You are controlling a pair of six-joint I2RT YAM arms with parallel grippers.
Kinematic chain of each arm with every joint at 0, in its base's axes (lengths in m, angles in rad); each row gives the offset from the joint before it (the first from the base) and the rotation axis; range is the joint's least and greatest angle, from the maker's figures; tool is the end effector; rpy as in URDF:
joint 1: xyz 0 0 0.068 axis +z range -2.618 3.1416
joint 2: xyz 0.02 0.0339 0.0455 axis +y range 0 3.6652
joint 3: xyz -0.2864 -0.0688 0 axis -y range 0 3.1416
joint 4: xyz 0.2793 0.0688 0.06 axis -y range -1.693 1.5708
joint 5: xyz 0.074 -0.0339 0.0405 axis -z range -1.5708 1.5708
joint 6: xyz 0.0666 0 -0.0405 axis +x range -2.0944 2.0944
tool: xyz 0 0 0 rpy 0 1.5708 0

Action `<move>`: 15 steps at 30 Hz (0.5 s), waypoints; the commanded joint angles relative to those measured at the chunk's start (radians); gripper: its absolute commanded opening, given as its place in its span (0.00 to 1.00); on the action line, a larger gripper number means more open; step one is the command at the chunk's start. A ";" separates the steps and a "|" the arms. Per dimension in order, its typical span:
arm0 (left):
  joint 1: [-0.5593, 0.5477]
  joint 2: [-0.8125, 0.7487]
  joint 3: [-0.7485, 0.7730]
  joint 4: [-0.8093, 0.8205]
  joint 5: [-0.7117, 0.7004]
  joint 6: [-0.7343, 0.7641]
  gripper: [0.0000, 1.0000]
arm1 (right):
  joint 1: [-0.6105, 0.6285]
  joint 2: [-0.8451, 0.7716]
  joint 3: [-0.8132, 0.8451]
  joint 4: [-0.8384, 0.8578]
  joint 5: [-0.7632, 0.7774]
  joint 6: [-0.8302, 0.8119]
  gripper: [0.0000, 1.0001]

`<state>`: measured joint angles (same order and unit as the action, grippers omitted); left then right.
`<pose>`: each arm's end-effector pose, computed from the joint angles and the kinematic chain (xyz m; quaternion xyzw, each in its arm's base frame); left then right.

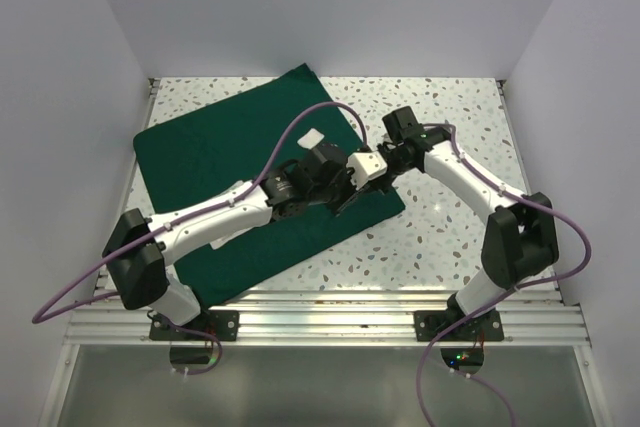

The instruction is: Prepare the surgical pack

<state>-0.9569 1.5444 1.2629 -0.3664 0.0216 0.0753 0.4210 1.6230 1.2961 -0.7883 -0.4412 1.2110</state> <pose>0.2347 -0.3356 0.2950 0.4460 0.7764 -0.1987 0.3985 0.3332 0.1803 0.2461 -0.3202 -0.8964 -0.3066 0.0043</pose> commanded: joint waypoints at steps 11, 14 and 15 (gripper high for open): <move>0.414 -0.279 -0.197 0.149 0.196 -0.263 0.53 | -0.140 0.067 -0.081 0.501 -0.146 -0.225 0.00; 0.460 -0.250 -0.177 0.086 0.207 -0.215 0.52 | -0.214 0.115 -0.098 0.654 -0.133 -0.231 0.00; 0.475 -0.244 -0.177 0.075 0.221 -0.203 0.52 | -0.249 0.126 -0.098 0.682 -0.120 -0.237 0.00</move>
<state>-0.5053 1.2831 1.0706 -0.2867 0.1722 -0.1383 0.2394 1.7172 1.2121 -0.3367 -0.5560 1.0279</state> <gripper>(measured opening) 0.521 0.025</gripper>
